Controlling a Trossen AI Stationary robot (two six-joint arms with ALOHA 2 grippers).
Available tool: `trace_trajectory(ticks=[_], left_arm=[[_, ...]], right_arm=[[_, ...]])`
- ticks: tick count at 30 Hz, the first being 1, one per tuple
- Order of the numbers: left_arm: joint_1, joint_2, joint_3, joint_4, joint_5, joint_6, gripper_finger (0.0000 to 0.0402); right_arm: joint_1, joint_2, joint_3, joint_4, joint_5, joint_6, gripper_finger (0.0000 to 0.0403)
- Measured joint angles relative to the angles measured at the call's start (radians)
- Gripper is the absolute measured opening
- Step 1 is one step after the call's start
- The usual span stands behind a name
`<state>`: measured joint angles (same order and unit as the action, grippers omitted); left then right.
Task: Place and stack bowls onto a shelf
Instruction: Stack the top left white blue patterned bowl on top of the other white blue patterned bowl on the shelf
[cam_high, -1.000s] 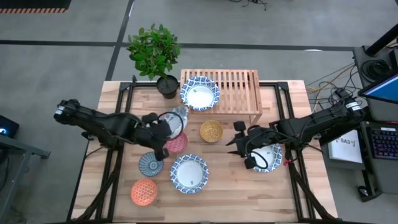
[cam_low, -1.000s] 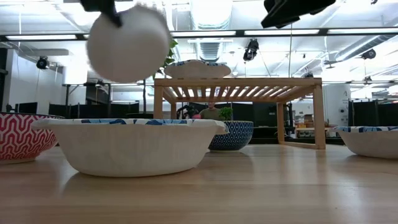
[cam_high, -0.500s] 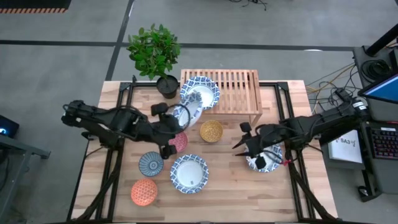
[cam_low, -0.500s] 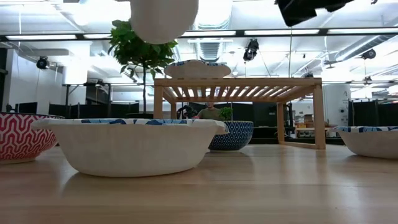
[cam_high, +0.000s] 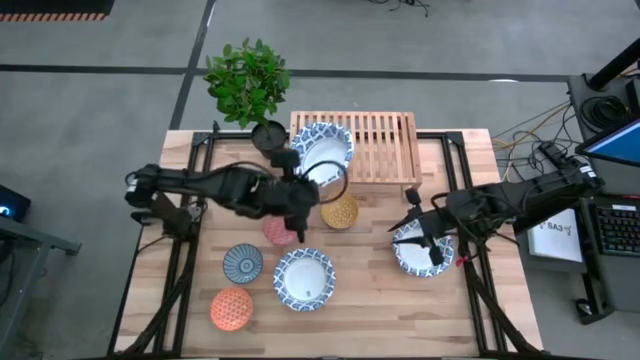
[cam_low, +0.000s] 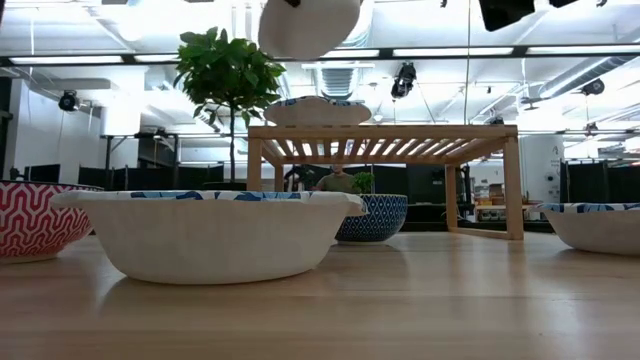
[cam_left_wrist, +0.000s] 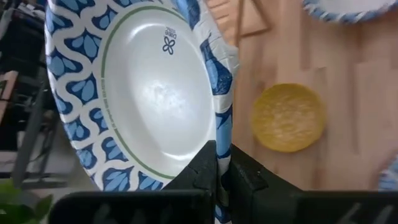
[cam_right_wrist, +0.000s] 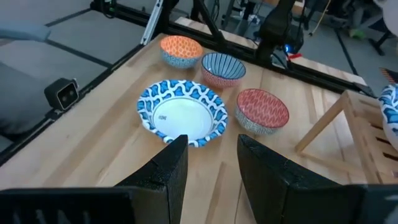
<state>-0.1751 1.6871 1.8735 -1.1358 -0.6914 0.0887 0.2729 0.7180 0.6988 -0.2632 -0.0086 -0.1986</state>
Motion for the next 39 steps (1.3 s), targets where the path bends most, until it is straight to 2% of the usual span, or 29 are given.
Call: trace_trajectory(ticks=[9,13,23,39], left_arm=[[0.151,0.058,0.025,-0.044,0.009,0.156,0.0],[0.204,0.078,0.025,-0.044,0.095,0.175,0.0],[0.236,0.097,0.025,-0.049,0.11,0.182,0.0002],[0.243,0.097,0.024,-0.045,0.108,0.161,0.0092]], right_arm=[[0.0,-0.015,-0.002,0.007,0.001,-0.003,0.0128],[0.0,-0.011,-0.002,0.007,0.001,-0.003,0.0128],[0.0,-0.01,-0.002,0.007,0.001,-0.008,0.0128],[0.0,-0.01,-0.002,0.006,0.002,-0.021,0.0128]])
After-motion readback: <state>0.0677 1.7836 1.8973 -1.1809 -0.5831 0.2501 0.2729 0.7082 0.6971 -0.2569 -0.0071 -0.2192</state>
